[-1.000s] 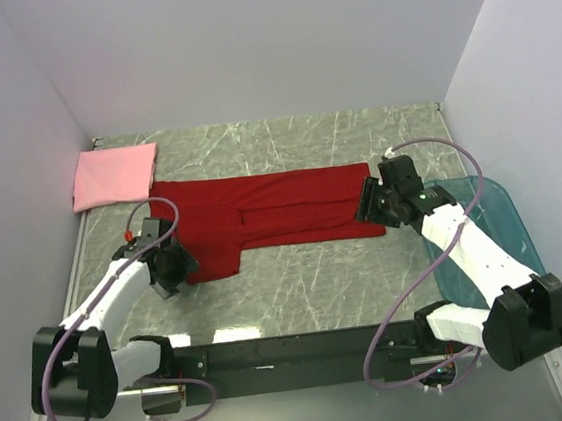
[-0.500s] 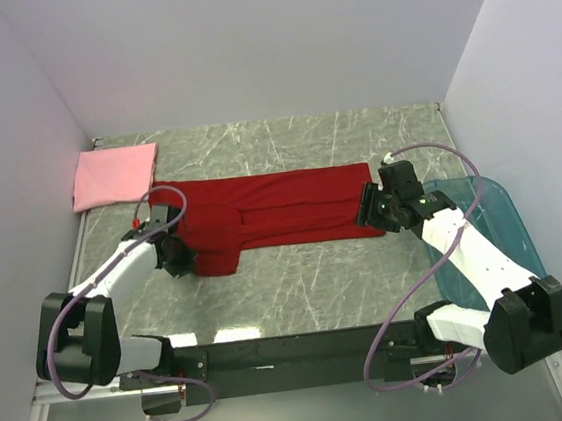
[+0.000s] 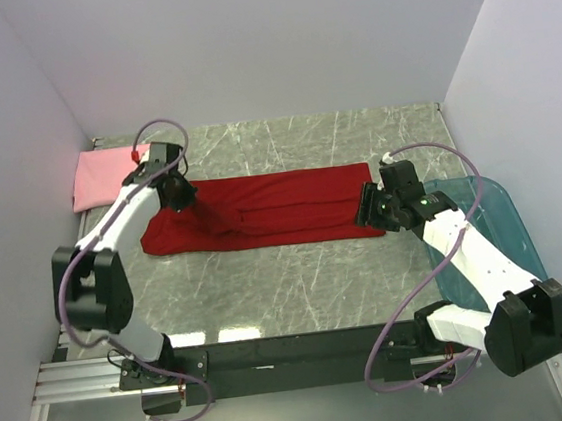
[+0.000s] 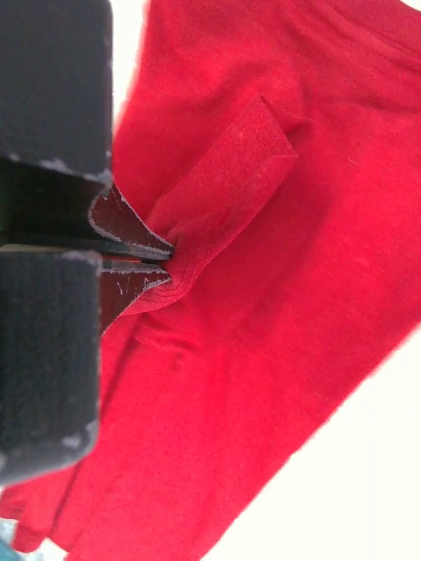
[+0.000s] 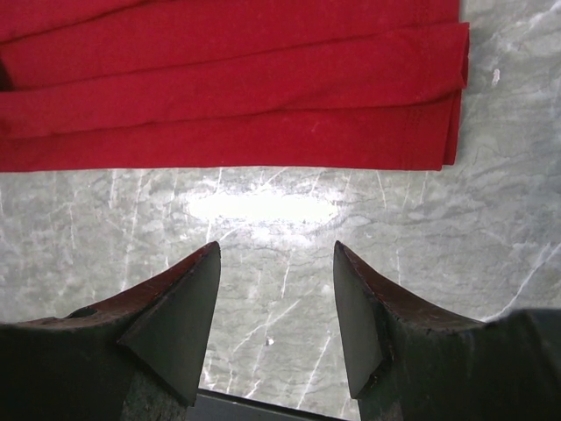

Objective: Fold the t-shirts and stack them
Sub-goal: Fold the tshirt

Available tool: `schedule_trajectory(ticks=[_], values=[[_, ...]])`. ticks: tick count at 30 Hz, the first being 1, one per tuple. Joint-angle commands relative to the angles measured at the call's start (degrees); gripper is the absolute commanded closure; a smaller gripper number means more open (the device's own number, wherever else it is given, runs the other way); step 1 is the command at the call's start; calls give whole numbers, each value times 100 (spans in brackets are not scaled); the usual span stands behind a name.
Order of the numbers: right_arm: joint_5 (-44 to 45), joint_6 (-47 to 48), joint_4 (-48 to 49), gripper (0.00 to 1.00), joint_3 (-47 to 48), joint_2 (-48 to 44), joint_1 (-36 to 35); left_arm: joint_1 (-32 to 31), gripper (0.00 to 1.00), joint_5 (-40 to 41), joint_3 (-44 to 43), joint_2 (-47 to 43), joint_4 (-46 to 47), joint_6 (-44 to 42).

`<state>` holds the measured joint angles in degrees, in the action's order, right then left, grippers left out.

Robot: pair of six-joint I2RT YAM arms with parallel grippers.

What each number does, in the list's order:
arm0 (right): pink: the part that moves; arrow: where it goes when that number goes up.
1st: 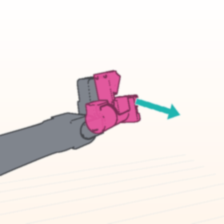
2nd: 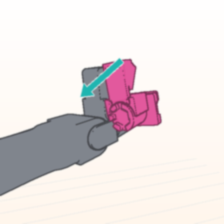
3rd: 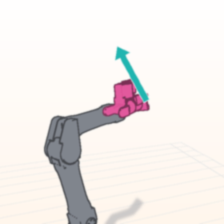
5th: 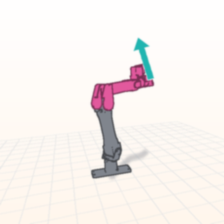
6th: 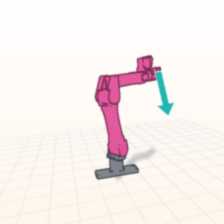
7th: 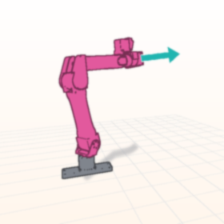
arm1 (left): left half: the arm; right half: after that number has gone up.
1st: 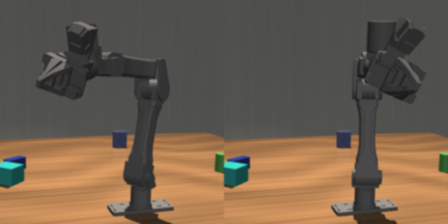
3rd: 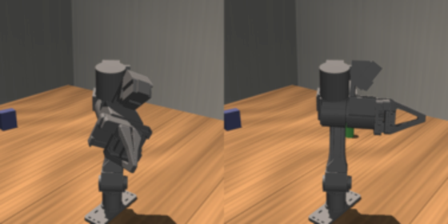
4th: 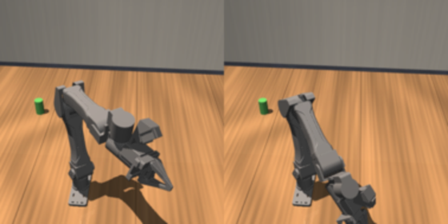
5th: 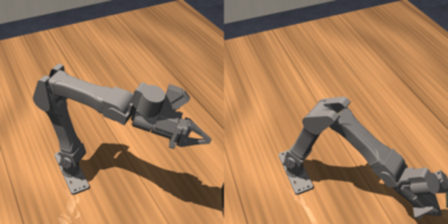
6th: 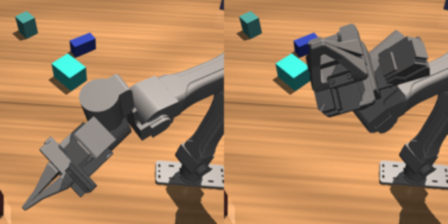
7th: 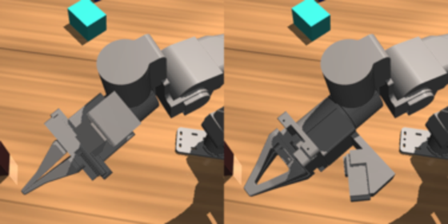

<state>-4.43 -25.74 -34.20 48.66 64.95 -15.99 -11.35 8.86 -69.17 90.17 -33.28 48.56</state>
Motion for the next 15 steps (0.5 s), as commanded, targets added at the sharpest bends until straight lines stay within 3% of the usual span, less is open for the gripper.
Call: schedule_trajectory(ticks=[1, 6, 15], values=[[-85, 121, 194, 39, -6, -105, -36, -7, 99, 186, -641, 499, 190, -224], [-164, 174, 317, 39, -76, 26, -53, -7, 99, 265, -1326, 1194, 234, -294], [-304, 192, 650, 42, 29, 466, -185, 54, 98, 318, -1740, 1582, 497, -294]])
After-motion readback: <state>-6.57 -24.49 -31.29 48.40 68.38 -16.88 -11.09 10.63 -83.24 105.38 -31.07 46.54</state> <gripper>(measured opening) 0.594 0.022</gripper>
